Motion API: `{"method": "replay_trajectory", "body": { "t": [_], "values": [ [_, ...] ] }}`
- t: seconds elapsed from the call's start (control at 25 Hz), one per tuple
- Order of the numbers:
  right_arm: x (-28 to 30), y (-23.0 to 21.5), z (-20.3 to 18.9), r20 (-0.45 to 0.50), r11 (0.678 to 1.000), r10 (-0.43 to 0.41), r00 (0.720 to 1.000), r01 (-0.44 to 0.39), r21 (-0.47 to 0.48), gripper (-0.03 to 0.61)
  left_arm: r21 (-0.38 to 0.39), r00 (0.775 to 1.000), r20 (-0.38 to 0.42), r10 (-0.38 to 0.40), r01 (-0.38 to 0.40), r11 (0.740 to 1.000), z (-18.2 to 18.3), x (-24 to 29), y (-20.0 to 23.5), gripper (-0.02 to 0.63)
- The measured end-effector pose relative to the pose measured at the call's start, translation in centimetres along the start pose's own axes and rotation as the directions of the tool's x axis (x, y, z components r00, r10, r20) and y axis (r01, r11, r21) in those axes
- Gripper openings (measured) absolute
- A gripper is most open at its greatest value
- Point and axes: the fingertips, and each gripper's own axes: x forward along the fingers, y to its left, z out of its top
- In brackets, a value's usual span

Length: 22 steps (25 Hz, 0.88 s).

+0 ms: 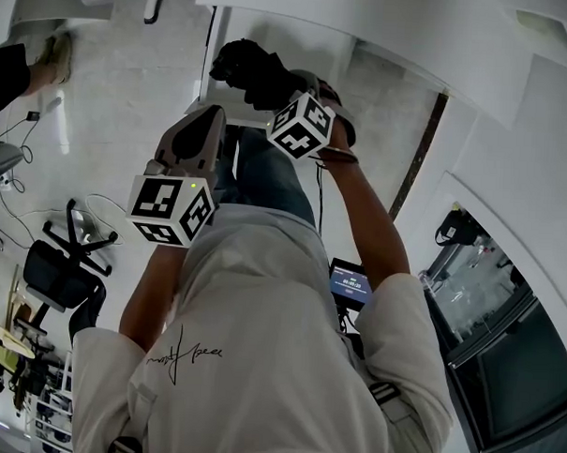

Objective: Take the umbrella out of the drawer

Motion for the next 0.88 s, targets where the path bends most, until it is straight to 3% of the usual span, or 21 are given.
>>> {"method": "replay_trajectory", "body": {
  "t": [0.88],
  "values": [
    [-4.6, -0.5, 0.5, 0.044, 0.996, -0.027, 0.999, 0.023, 0.083, 0.236, 0.062, 0.998, 0.003, -0.065, 0.065, 0.996, 0.8, -0.6, -1.5, 0.017]
  ]
}}
